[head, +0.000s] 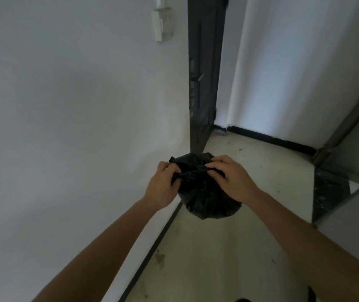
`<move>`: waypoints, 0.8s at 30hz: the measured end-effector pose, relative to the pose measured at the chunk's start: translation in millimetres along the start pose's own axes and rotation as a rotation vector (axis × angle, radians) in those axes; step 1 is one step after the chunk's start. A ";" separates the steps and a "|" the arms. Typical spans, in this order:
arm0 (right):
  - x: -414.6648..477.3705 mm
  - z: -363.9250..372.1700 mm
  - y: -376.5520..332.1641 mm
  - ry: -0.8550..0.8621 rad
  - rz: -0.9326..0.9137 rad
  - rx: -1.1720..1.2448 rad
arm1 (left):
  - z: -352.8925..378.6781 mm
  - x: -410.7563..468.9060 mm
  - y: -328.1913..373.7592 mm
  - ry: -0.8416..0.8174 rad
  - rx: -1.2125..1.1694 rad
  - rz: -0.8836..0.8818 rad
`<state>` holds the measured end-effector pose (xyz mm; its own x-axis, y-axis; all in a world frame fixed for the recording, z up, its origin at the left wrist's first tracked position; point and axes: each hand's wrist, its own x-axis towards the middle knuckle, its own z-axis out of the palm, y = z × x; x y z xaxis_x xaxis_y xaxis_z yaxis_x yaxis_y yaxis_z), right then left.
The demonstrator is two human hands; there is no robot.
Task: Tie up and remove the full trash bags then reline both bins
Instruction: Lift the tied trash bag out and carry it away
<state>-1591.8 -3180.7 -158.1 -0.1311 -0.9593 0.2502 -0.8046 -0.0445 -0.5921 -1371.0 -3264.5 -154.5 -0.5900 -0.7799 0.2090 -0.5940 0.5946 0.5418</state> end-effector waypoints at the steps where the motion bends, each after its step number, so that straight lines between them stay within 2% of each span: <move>1: 14.0 -0.1 14.8 0.007 0.024 -0.009 | 9.7 22.9 -5.7 -0.026 0.014 0.013; 5: 69.4 17.1 86.9 0.004 0.100 -0.018 | 63.1 100.8 -31.8 -0.109 0.016 -0.026; 13: 169.0 101.5 236.1 -0.183 0.286 -0.068 | 201.6 206.8 -95.6 -0.175 -0.117 -0.462; 16: 193.2 134.8 271.7 -0.275 0.488 0.033 | 243.7 227.9 -113.5 -0.158 -0.174 -0.537; 19: 211.5 169.2 303.2 -0.284 0.637 0.224 | 280.5 240.2 -139.3 -0.143 -0.316 -0.717; 21: 215.4 195.7 326.7 -0.277 0.836 0.308 | 307.6 245.0 -162.3 -0.111 -0.442 -0.846; 23: 214.5 228.8 355.2 -0.341 1.094 0.360 | 338.3 247.4 -186.2 -0.059 -0.616 -0.991; 24: 213.2 244.5 367.6 -0.379 1.200 0.467 | 353.1 248.3 -197.1 -0.055 -0.681 -1.056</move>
<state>-1773.9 -3469.8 -509.7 -0.3828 -0.4858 -0.7858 -0.0247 0.8556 -0.5170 -1593.5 -3506.3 -496.9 -0.0310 -0.7940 -0.6071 -0.3968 -0.5477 0.7366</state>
